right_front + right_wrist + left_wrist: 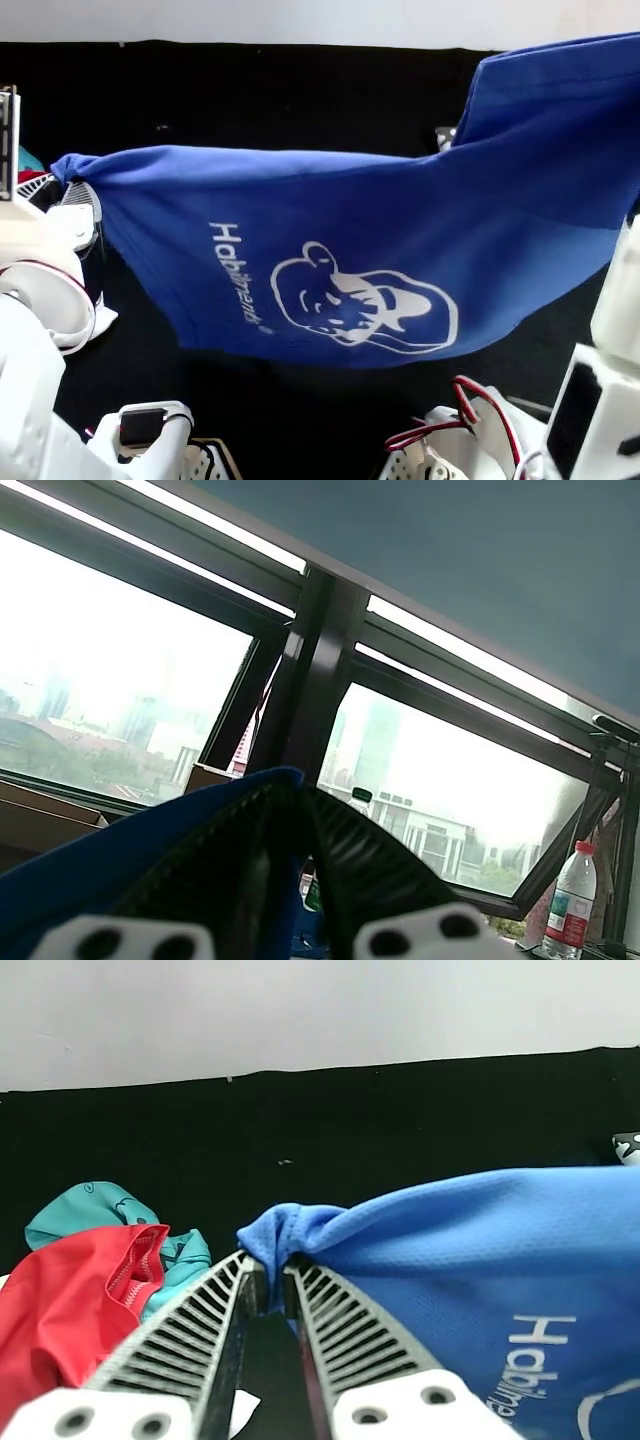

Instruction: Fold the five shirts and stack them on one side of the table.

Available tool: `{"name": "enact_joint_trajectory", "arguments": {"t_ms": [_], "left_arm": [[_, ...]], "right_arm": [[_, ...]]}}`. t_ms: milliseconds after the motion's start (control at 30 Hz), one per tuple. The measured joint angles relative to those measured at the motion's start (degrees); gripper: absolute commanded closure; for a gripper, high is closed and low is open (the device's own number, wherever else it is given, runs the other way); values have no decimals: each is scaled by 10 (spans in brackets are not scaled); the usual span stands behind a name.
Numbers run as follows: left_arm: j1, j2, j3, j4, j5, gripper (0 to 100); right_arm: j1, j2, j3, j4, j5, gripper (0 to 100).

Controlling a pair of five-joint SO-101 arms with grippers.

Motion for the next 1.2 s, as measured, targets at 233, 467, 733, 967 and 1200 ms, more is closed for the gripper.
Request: {"name": "enact_joint_trajectory", "arguments": {"t_ms": [233,467,733,967,1200], "left_arm": [[0,-86,-9,-2,0,991],[-1,-148,-17,-2,0,991],[-1,-141,18,-16,0,991],[-1,-39,170,-105,0,991],[0,128,208,-221,1,991]], "right_arm": [[0,-27,0,0,1,992],[0,-69,-4,-6,1,992],[1,-72,65,-7,1,992],[-8,-70,345,-25,1,992],[-34,-62,665,-207,1,992]]}}
